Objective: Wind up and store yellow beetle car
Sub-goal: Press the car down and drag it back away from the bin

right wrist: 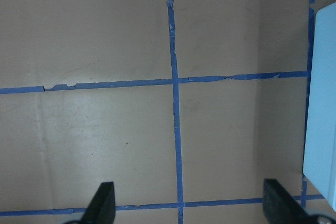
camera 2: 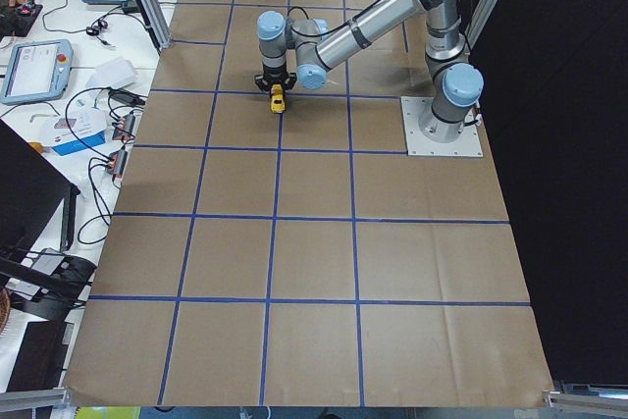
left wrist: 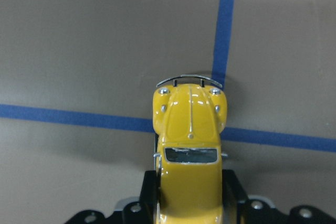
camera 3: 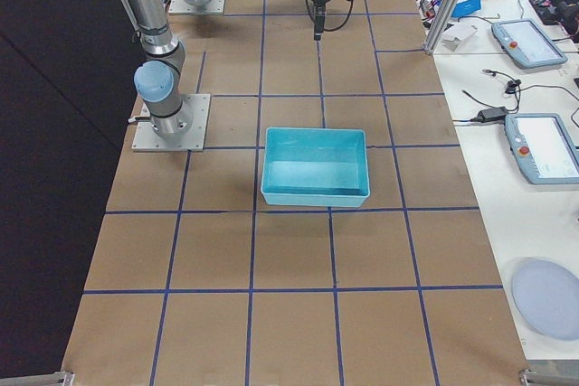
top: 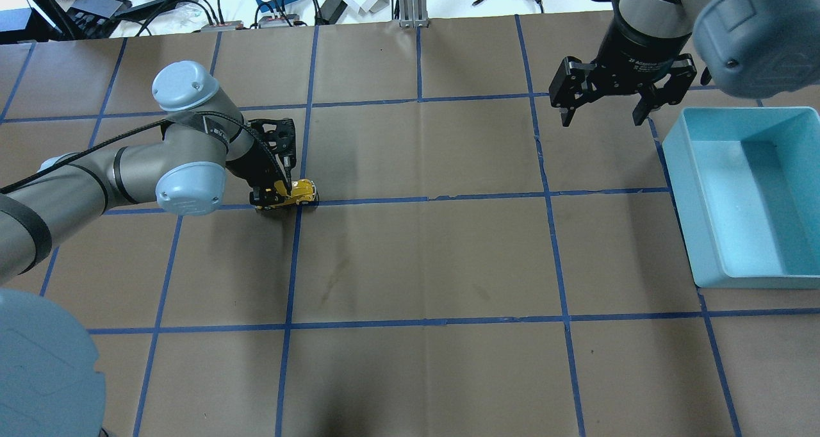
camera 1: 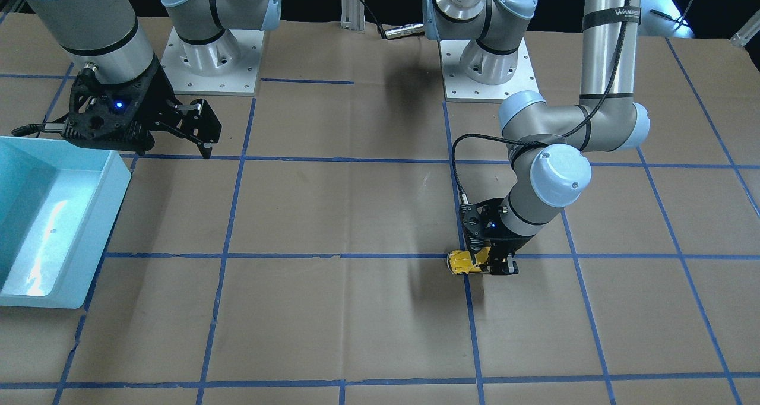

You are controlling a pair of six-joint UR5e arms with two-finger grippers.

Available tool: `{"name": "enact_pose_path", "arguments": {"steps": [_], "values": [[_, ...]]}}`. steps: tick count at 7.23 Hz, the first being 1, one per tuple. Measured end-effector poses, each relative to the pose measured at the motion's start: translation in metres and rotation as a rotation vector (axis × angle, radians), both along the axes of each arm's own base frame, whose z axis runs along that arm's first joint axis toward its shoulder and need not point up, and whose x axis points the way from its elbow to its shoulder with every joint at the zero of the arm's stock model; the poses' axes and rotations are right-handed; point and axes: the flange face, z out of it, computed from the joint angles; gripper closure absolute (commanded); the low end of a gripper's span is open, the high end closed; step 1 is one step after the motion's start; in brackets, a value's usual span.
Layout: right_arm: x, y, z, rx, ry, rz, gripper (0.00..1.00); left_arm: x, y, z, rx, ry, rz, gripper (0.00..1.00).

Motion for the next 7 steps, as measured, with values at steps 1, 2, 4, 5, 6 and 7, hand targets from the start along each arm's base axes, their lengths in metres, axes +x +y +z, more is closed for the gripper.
{"name": "enact_pose_path", "arguments": {"steps": [1,2,4,5,6,7], "values": [[0.0,0.0,0.0,0.0,0.0,0.0,0.0,0.0013,0.0012,-0.0007,-0.001,0.0,-0.03,0.71],[0.0,0.0001,-0.0001,0.001,0.0,0.0,0.0,0.002,0.0022,-0.0011,-0.002,-0.001,-0.052,0.71],[0.0,0.0,0.0,0.0,0.0,0.0,0.0,0.0025,0.003,-0.0009,-0.003,-0.002,-0.067,0.71],[0.0,0.0,0.0,0.0,0.0,0.0,0.0,0.0026,0.0031,-0.0005,-0.004,-0.003,-0.068,0.71],[0.0,0.0,0.0,0.0,0.0,0.0,0.0,0.0032,0.0031,-0.0002,-0.004,-0.003,-0.067,0.71],[0.0,0.0001,-0.0001,0.001,0.0,0.0,0.0,0.0089,0.0025,-0.0002,-0.004,0.0,-0.057,0.71]]}}
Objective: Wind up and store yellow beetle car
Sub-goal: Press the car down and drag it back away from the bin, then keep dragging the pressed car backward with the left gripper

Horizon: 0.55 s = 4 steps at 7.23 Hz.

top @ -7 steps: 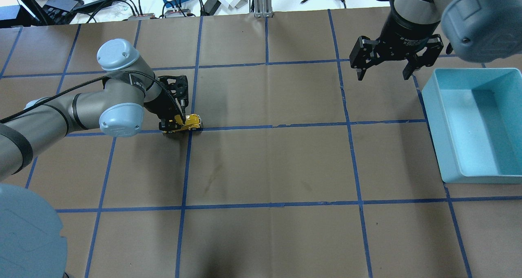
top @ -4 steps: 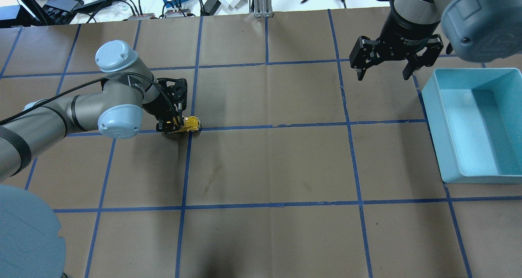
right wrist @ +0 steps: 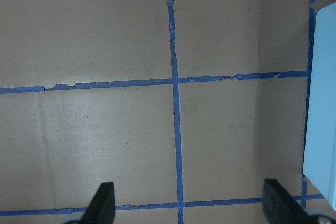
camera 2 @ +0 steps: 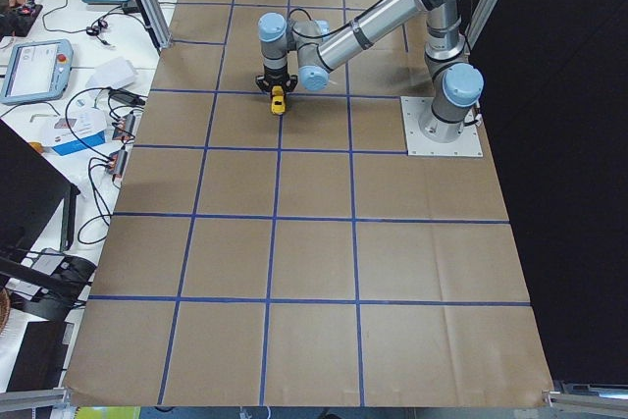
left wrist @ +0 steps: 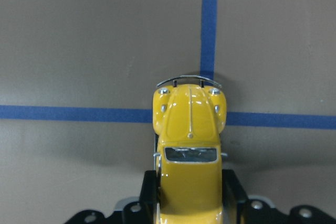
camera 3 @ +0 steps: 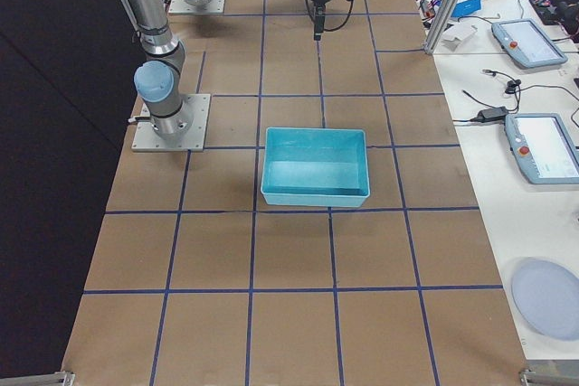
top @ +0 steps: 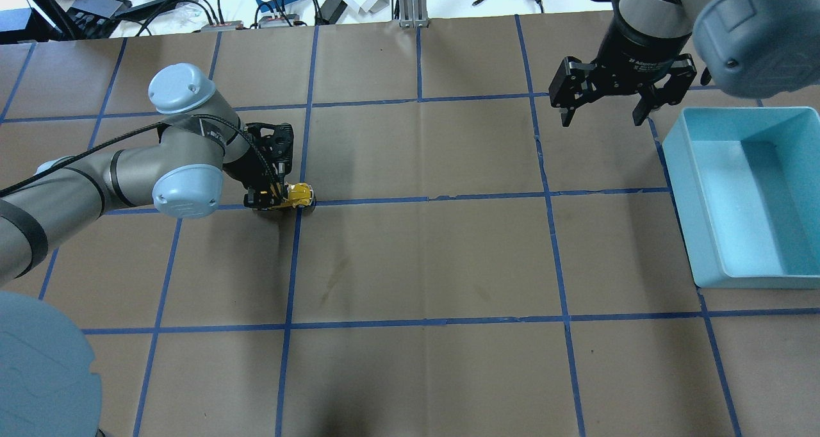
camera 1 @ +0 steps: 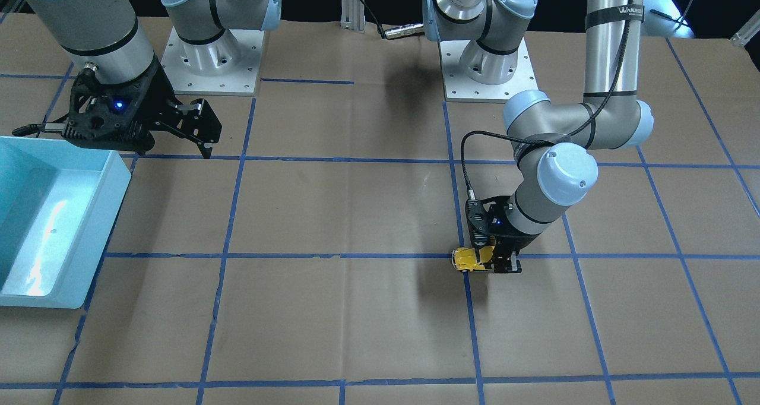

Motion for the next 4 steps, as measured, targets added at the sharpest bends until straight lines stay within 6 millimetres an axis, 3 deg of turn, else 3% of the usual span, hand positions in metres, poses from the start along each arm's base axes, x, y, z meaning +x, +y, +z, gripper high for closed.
{"name": "enact_pose_path", "arguments": {"steps": [2,4], "values": [[0.0,0.0,0.0,-0.001,-0.001,0.0,0.0,0.028,-0.002,0.0,0.003,0.012,0.048,0.71],[0.0,0.0,0.0,-0.002,-0.002,0.0,0.0,0.039,-0.003,-0.001,0.004,0.015,0.066,0.71]]}}
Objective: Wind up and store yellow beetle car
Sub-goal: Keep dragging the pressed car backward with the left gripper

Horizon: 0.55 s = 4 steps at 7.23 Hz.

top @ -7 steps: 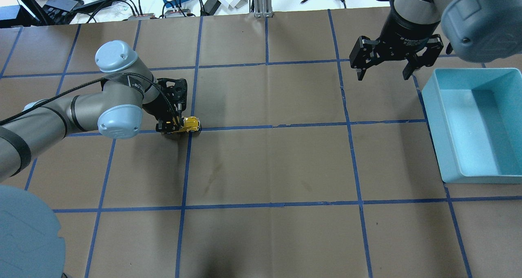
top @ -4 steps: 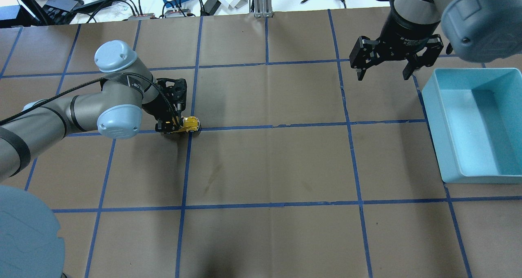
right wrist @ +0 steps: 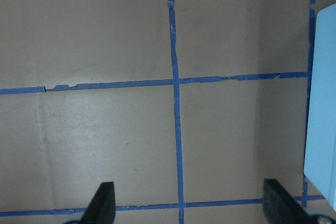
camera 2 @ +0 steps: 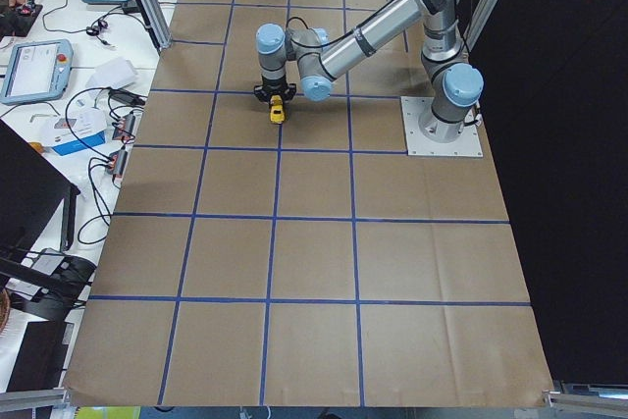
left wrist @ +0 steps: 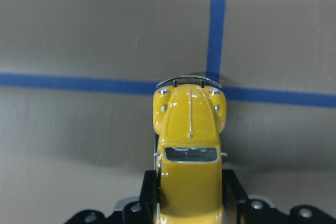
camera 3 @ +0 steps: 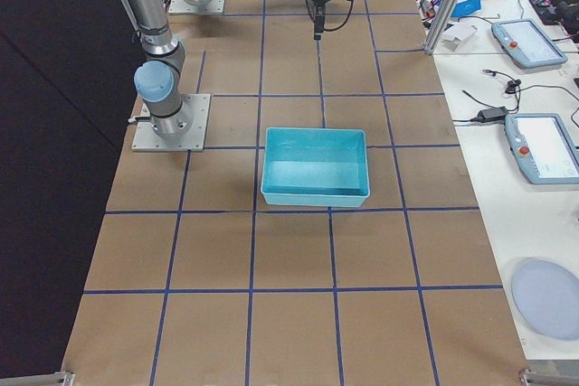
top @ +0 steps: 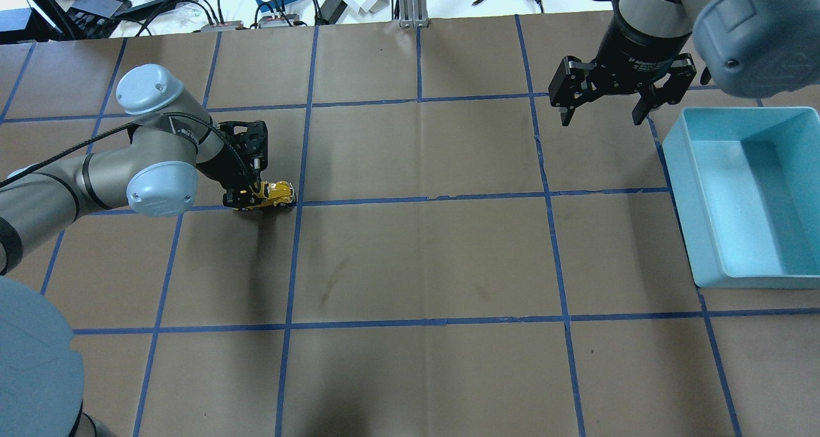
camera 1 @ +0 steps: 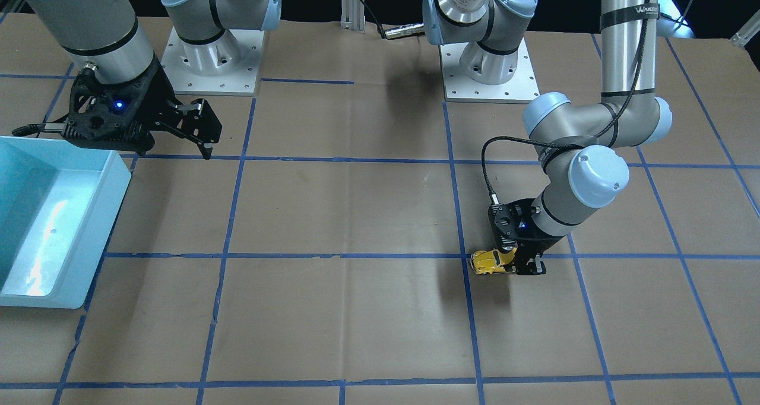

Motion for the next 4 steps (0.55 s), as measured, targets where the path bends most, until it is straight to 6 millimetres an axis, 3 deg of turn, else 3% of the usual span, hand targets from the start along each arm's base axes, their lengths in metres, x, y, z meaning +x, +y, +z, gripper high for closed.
{"name": "enact_pose_path", "arguments": {"steps": [4], "values": [[0.0,0.0001,-0.0002,0.001,0.0,0.0,0.0,0.0041,-0.0005,0.0003,-0.006,-0.003,-0.041,0.71]]}}
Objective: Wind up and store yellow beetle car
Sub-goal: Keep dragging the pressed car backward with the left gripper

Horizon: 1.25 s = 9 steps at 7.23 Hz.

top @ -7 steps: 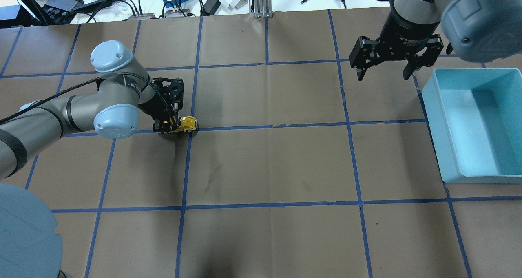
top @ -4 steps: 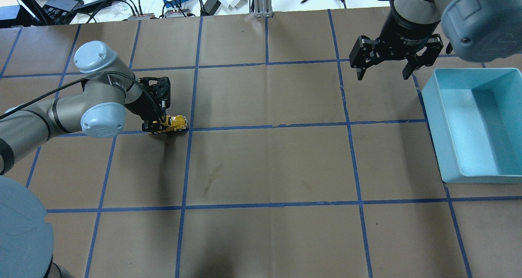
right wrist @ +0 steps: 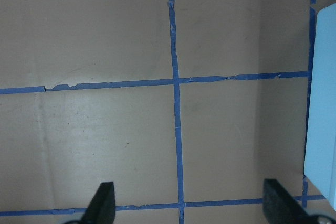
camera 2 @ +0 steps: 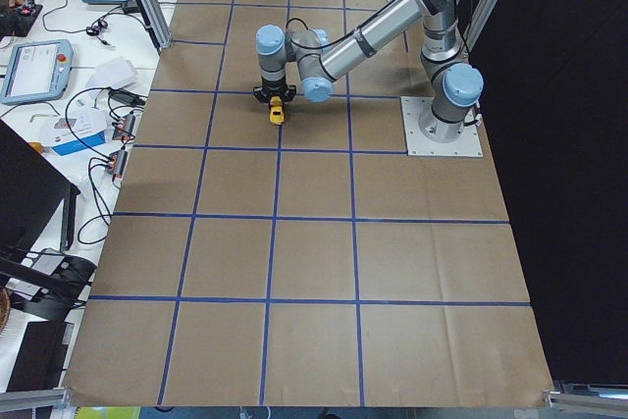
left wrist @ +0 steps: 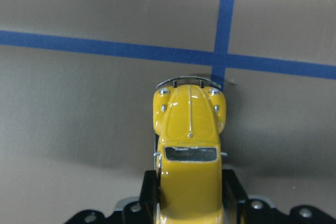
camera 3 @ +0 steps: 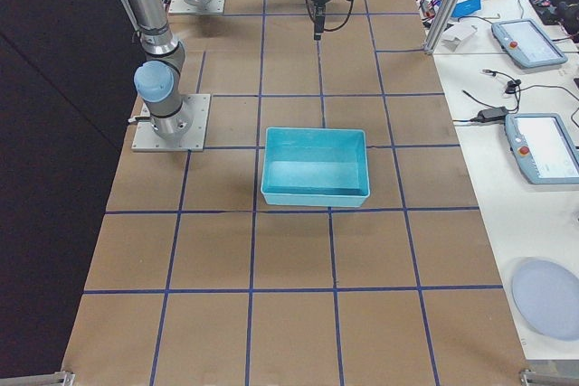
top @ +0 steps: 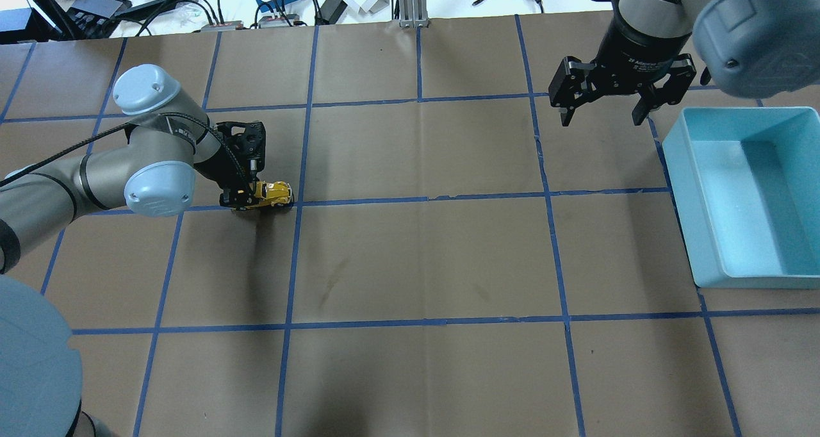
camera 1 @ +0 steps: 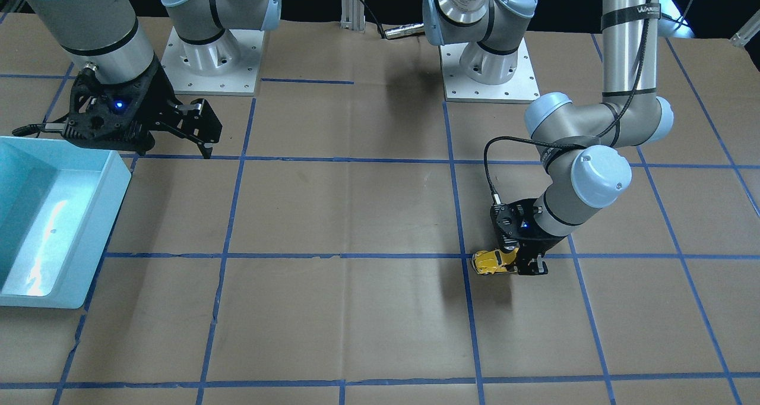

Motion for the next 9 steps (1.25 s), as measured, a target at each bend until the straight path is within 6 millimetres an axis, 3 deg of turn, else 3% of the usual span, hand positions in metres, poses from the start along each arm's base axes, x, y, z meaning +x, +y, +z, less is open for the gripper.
{"name": "enact_pose_path", "arguments": {"steps": [3,9], "values": [[0.0,0.0,0.0,-0.001,-0.001,0.0,0.0,0.013,0.0,0.0,0.001,0.0,0.004,0.71],[0.0,0.0,0.0,0.001,0.001,0.003,0.0,0.018,0.0,0.001,0.0,-0.008,0.007,0.71]]}}
